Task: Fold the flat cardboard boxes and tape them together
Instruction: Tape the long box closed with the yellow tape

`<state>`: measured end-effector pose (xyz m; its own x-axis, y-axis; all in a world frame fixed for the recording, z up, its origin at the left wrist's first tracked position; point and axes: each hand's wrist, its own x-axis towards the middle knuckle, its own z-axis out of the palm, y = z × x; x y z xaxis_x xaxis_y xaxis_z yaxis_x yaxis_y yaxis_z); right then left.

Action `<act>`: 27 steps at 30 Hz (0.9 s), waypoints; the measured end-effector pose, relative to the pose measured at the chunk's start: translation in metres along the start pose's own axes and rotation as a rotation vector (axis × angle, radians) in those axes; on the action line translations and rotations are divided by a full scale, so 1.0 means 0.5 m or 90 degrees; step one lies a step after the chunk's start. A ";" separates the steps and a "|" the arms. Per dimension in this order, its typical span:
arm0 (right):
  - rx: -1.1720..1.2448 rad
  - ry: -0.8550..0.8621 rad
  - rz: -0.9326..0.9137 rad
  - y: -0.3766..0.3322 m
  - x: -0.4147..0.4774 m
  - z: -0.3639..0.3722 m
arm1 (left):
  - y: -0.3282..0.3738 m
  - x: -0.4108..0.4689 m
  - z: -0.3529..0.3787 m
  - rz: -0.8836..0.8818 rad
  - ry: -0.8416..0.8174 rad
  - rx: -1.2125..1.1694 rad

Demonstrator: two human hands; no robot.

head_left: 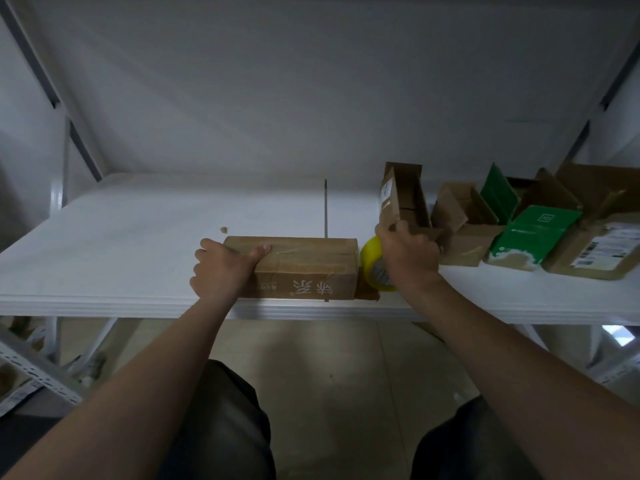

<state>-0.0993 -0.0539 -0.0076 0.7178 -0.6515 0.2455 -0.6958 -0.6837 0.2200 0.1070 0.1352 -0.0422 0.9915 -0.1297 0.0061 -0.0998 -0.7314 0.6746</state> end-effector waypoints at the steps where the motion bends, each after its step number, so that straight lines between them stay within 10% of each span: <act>1: -0.004 -0.013 -0.009 -0.008 0.003 -0.002 | 0.000 -0.001 0.000 0.002 0.003 0.000; 12: 0.009 -0.039 -0.034 -0.014 0.012 -0.029 | 0.000 0.009 0.003 0.016 0.009 0.000; 21: 0.305 -0.116 -0.017 -0.015 0.008 -0.006 | 0.017 0.015 0.011 -0.009 0.028 -0.009; 27: 0.517 0.031 0.116 0.049 0.005 -0.017 | 0.021 0.024 0.018 -0.035 0.030 -0.029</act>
<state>-0.1150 -0.0695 0.0062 0.5809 -0.7728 0.2555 -0.5540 -0.6054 -0.5715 0.1173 0.1199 -0.0420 0.9984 -0.0570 0.0022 -0.0419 -0.7053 0.7076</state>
